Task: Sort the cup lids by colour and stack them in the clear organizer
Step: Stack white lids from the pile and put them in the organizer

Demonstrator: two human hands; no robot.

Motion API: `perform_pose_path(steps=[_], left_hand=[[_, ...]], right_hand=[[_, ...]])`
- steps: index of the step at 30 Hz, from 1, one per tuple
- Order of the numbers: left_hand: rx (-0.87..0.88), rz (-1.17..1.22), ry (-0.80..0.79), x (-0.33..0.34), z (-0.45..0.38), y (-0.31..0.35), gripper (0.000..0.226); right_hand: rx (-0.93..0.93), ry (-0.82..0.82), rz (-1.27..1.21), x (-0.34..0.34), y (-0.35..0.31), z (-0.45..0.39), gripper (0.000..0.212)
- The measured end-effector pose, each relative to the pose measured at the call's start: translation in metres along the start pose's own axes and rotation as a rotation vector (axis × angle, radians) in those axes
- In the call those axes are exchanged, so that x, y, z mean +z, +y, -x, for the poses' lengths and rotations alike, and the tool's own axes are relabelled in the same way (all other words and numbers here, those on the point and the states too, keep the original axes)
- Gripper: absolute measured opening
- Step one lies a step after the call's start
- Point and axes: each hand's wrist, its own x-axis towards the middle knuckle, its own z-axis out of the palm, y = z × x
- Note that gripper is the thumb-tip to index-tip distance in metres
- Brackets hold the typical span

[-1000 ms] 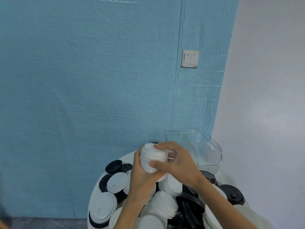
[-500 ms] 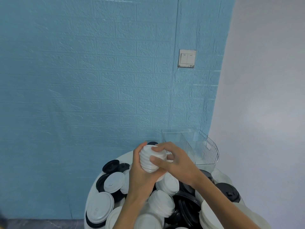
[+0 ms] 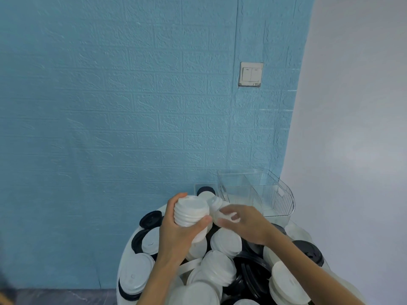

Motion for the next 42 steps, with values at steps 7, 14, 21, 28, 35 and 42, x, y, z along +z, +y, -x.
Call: perform_pose_path(steps=[7,14,21,28,35,42], left_hand=[[0.001,-0.012,-0.008,0.003,0.002,-0.004,0.074],[0.001,0.016,-0.031,0.002,0.0,-0.003,0.077],[-0.01,0.035,-0.048,0.01,0.0,-0.006,0.079],[-0.011,0.123,-0.096,0.024,0.004,0.005,0.087],[-0.023,0.078,-0.106,0.023,0.009,0.004,0.114],[-0.005,0.014,-0.053,0.022,0.012,0.004,0.074]], right_hand=[[0.126,-0.148,0.317,0.028,0.015,0.005,0.091],[0.124,-0.047,0.167,0.015,0.014,0.005,0.085],[-0.001,0.217,-0.238,-0.053,-0.034,-0.001,0.066],[-0.164,0.011,-0.265,-0.039,-0.073,0.004,0.054],[-0.132,-0.055,-0.227,-0.026,-0.075,0.002,0.056],[-0.091,-0.081,-0.309,-0.017,-0.061,0.004,0.089]])
